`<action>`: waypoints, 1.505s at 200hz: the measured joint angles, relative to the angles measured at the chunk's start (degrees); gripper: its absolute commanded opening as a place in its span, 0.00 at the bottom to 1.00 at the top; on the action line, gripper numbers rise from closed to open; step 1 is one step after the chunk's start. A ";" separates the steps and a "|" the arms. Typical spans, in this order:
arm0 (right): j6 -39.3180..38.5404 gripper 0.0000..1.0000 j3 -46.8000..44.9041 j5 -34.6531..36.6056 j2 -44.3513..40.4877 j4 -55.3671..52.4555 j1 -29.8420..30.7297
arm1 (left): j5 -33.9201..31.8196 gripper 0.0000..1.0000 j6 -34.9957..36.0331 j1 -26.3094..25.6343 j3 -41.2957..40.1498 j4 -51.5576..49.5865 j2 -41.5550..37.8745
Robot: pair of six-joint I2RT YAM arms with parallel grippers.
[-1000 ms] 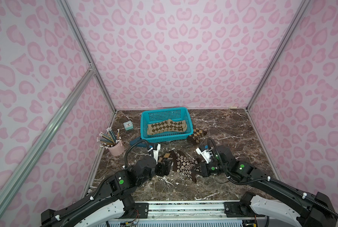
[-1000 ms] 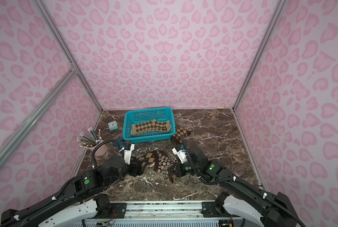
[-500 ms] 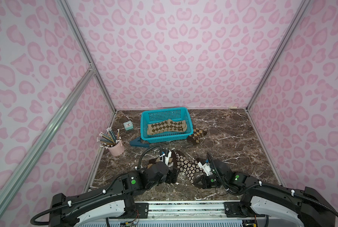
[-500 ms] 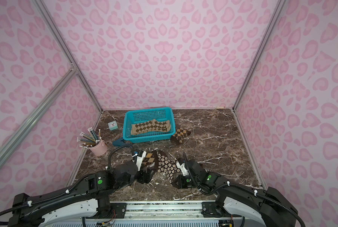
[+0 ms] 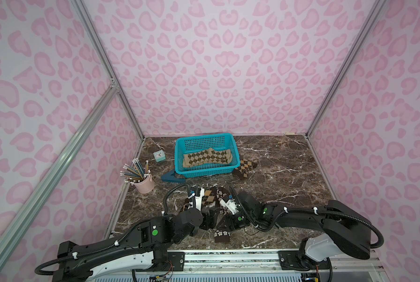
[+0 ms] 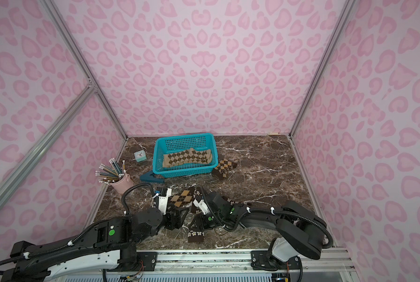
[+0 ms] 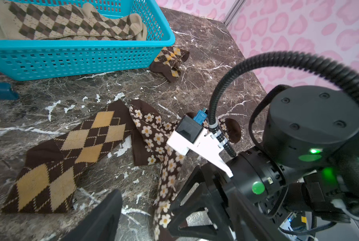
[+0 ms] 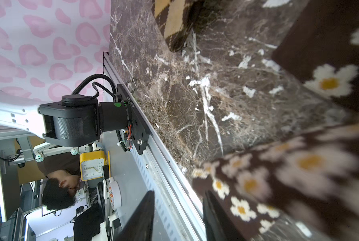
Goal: Place the socks together as a pair
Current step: Place the sock in the sock, then adjust the sock to the sock.
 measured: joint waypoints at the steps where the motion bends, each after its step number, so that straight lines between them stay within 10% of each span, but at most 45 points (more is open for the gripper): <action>1: -0.09 0.48 0.00 0.00 -0.13 -0.11 -0.07 | 0.00 0.84 -0.04 -0.02 -0.02 -0.02 0.00; 60: -3.96 0.53 -4.00 5.75 -18.58 -11.06 -10.05 | 0.17 0.83 -1.60 -6.14 0.31 -1.29 11.43; 93: -5.97 0.79 -10.01 7.39 -29.00 -16.50 -18.32 | 1.60 0.82 -4.70 -9.79 0.94 -2.05 17.29; 151: -8.70 0.86 -12.57 6.73 -30.27 -17.11 -20.59 | 5.31 0.87 -8.37 -15.02 3.50 -2.60 28.83; 229: -7.93 0.86 -15.08 5.64 -30.91 -14.32 -17.22 | 3.21 0.82 -2.58 3.76 8.04 -4.26 28.89; 301: -5.68 0.76 -11.50 16.06 -21.22 -10.93 10.12 | 9.38 0.89 5.55 17.64 5.46 2.84 28.44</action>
